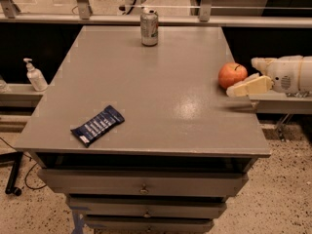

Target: Move apple near rxbar blueberry

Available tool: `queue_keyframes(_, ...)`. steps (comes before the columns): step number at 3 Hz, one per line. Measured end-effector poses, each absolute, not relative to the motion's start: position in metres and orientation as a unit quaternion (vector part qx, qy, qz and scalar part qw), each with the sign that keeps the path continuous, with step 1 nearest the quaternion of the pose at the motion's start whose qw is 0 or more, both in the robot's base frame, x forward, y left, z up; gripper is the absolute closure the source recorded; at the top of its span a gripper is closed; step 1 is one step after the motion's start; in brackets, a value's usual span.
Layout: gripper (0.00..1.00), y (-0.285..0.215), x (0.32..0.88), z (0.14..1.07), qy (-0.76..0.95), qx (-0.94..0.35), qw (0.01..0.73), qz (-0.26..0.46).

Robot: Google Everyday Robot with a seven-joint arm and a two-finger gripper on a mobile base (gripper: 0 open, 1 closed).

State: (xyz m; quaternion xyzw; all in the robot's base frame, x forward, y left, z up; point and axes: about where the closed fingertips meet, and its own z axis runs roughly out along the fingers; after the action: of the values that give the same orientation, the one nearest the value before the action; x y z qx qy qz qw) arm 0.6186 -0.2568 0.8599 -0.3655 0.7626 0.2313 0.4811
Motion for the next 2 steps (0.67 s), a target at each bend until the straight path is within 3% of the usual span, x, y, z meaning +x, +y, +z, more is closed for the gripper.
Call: queue_keyframes(2,0.40,-0.2301,0.6179,0.8535,0.741,-0.365,0.494,0.273)
